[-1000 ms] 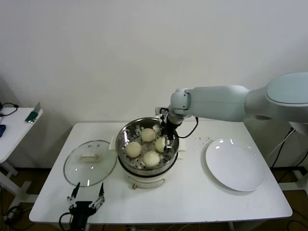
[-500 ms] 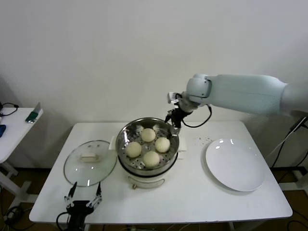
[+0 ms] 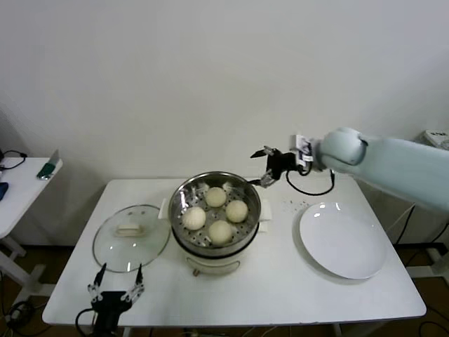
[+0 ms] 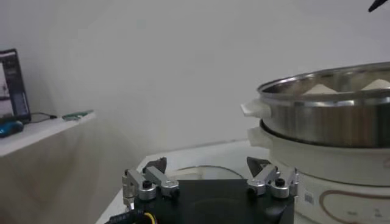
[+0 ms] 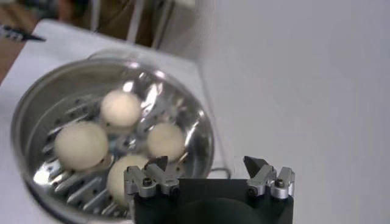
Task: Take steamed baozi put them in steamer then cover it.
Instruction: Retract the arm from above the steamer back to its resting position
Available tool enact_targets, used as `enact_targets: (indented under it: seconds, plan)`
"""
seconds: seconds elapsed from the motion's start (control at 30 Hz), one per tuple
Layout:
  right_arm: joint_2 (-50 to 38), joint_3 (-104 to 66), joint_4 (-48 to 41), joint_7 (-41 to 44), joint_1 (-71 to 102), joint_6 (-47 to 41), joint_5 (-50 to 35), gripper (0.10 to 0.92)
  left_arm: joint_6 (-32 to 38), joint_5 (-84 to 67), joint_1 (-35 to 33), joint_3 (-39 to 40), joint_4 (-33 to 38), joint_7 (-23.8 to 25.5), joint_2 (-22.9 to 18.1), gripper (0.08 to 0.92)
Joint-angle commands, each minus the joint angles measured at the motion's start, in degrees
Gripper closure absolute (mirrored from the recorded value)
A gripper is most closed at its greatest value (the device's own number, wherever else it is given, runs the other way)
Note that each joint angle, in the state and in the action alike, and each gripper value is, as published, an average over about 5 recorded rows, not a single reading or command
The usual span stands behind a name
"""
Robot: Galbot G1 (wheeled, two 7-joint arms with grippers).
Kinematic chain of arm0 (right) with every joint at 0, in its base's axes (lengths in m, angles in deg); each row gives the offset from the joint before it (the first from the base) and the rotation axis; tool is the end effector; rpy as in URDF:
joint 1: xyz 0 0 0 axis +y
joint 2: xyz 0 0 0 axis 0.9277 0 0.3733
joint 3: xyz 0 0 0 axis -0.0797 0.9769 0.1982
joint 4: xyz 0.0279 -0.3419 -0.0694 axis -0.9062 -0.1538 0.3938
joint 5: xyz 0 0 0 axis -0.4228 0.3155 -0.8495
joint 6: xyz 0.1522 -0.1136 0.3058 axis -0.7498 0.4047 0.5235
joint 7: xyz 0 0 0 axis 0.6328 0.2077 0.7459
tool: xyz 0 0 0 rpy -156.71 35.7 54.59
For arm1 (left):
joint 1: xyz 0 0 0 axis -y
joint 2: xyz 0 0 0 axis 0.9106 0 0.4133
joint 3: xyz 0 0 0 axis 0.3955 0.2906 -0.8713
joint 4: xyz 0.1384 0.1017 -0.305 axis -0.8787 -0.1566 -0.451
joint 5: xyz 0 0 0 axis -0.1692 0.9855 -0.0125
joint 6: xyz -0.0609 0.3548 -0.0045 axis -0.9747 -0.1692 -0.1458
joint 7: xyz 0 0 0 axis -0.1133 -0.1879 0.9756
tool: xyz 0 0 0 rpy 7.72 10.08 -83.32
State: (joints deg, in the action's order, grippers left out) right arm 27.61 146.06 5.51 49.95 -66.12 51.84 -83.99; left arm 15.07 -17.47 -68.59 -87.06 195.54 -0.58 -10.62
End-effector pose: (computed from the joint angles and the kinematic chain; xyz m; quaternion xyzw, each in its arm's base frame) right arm 0.5089 -0.0647 -0.0930 0.5039 -0.7777 0.3545 0.1249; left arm 0.1053 0.0546 -0.3412 0.0526 -0.9910 -0.0900 0.0844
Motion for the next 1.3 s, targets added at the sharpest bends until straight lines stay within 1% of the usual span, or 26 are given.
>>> enact_targets:
  seconds: [0.03, 0.17, 0.23, 0.47, 0.7, 0.83, 0.93, 1.03, 1.3]
  plan:
    - [-12.5, -42.8, 6.8, -13.7, 43.0, 12.2, 8.9, 0.203, 0.2, 3.6, 0.5, -0.8, 1.1, -0.2, -0.5, 0.177]
    - [-10.0, -61.9, 7.6, -14.1, 59.4, 12.7, 11.2, 0.203, -0.5, 6.7, 0.7, -1.2, 1.6, -0.3, 0.1, 0.177]
    - [-8.5, -68.8, 7.8, -14.1, 66.1, 12.7, 12.4, 0.203, -0.9, 9.8, 0.9, -1.5, 1.8, -0.4, 0.2, 0.177]
    - [-0.6, -84.6, 10.7, -16.9, 83.2, 11.4, 15.8, 0.203, -3.8, 25.8, 2.9, -3.3, 3.1, -0.3, 0.8, 0.177]
    - [10.0, -96.0, 14.1, -18.3, 94.8, 6.9, 17.4, 0.203, -7.5, 53.4, 5.2, -6.2, 4.6, 0.9, 3.0, 0.177]
    - [14.3, -100.9, 15.4, -18.5, 99.4, 5.9, 18.1, 0.203, -12.3, 69.0, 5.9, -4.9, 4.3, 2.1, 5.5, 0.177]
    - [17.6, -103.3, 15.6, -19.7, 101.9, 6.8, 19.0, 0.203, -14.3, 75.2, 7.9, -3.6, 2.4, 2.1, 7.4, 0.177]
    - [20.2, -105.2, 15.7, -20.4, 104.2, 7.3, 19.8, 0.203, -14.0, 76.3, 10.7, -2.5, -0.7, 2.1, 8.9, 0.177]
    - [22.0, -108.3, 14.1, -19.9, 108.4, 6.8, 23.9, 0.203, -10.1, 74.7, 17.7, -0.1, -10.3, 2.6, 10.3, 0.177]
